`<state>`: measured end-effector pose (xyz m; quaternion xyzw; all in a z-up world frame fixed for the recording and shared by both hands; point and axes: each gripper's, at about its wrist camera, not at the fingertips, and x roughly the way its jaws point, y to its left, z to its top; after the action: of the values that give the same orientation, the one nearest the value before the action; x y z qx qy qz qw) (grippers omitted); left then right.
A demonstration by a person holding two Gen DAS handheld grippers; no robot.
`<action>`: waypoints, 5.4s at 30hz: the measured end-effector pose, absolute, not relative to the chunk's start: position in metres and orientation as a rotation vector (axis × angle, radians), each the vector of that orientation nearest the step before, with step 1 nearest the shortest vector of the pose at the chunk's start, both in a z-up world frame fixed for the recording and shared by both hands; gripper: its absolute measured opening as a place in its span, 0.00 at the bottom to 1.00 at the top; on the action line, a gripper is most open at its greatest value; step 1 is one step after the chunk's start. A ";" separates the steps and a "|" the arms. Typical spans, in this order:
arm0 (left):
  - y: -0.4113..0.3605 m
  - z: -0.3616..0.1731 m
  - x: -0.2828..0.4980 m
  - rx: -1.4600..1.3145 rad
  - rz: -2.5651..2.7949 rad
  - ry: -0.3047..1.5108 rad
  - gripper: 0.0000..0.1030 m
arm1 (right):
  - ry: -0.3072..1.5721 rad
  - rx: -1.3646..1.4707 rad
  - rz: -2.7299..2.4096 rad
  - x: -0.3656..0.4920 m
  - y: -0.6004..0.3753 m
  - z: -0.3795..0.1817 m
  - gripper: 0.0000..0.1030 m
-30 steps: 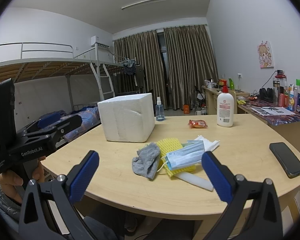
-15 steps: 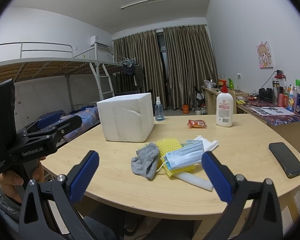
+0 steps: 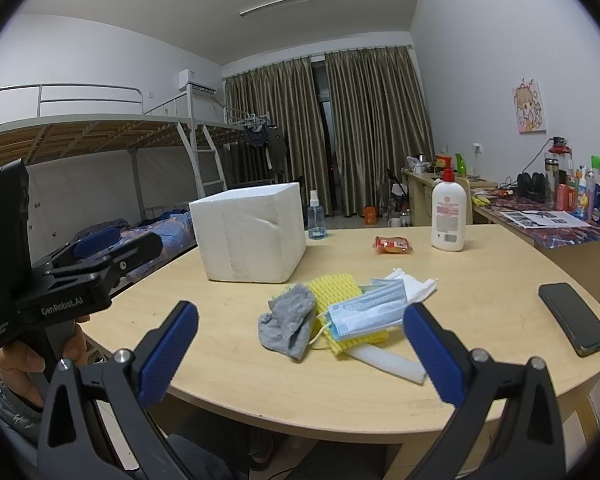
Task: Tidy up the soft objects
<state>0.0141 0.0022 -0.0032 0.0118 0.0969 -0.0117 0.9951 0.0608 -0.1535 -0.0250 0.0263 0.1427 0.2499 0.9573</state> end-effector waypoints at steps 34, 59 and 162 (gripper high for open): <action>-0.015 -0.051 0.107 0.026 -0.200 0.464 1.00 | 0.454 0.090 0.399 0.133 -0.168 -0.054 1.00; -0.033 -0.094 0.176 -0.009 -0.282 0.767 0.77 | 0.533 0.103 0.391 0.172 -0.171 -0.068 1.00; 0.022 0.031 -0.015 0.057 -0.148 0.165 0.15 | 0.172 0.114 0.479 0.066 -0.162 0.029 0.17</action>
<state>-0.0146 0.0217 0.0315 0.0282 0.0823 -0.0740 0.9935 0.0656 -0.1618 0.0287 0.0562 0.0848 0.2367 0.9663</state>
